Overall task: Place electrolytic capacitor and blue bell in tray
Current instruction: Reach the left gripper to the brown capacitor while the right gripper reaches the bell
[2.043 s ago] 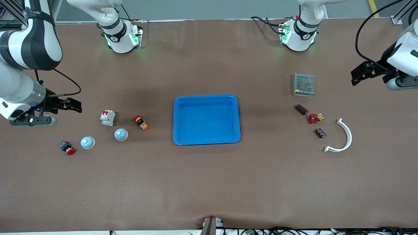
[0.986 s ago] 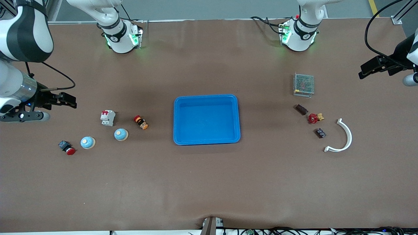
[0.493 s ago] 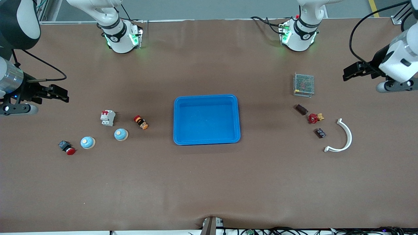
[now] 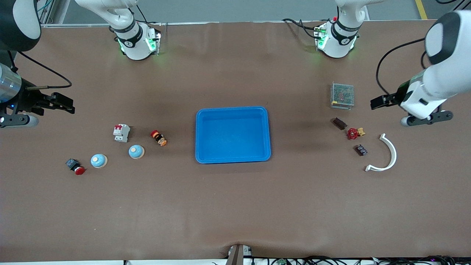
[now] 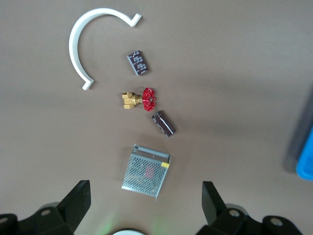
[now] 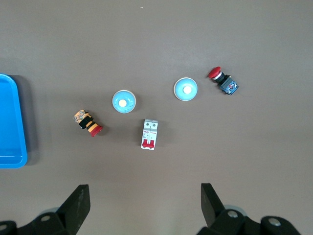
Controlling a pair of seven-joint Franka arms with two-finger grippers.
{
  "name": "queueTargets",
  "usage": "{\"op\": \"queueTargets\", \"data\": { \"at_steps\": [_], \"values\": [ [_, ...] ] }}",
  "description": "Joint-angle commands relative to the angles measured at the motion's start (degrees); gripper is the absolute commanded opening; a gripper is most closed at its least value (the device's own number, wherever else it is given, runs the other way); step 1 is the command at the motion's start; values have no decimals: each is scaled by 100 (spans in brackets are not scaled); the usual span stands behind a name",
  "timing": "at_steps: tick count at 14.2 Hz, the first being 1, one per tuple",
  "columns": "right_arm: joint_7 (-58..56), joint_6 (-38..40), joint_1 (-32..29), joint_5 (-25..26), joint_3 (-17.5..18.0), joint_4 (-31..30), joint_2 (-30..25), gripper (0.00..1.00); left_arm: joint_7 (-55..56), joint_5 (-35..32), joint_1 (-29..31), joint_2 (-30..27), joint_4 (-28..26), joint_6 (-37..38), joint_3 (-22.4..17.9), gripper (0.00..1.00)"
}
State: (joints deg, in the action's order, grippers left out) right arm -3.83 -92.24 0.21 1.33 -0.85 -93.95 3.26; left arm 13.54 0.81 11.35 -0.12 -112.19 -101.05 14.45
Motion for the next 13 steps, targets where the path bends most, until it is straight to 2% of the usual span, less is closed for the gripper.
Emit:
{"op": "queueTargets", "data": {
  "at_steps": [1, 4, 8, 11, 13],
  "values": [
    [-74, -424, -73, -45, -11, -420, -36, 100, 507, 16, -2, -182, -995, -965, 49, 100],
    [-118, -970, -144, -36, -29, -817, 17, 100, 798, 69, 7, -86, -1716, -1880, 67, 100],
    [-522, -2111, -293, -45, -29, -1634, 131, 100, 1290, 78, 25, 318, -2306, -2829, 67, 96],
    [-584, -2316, -398, -53, -20, -1723, 517, 100, 1772, 78, 86, 810, -2483, -3428, 67, 95],
    [-951, -2736, -381, -106, -20, -1732, 763, 100, 2055, 78, 78, 1039, -2483, -3614, 67, 86]
  ]
}}
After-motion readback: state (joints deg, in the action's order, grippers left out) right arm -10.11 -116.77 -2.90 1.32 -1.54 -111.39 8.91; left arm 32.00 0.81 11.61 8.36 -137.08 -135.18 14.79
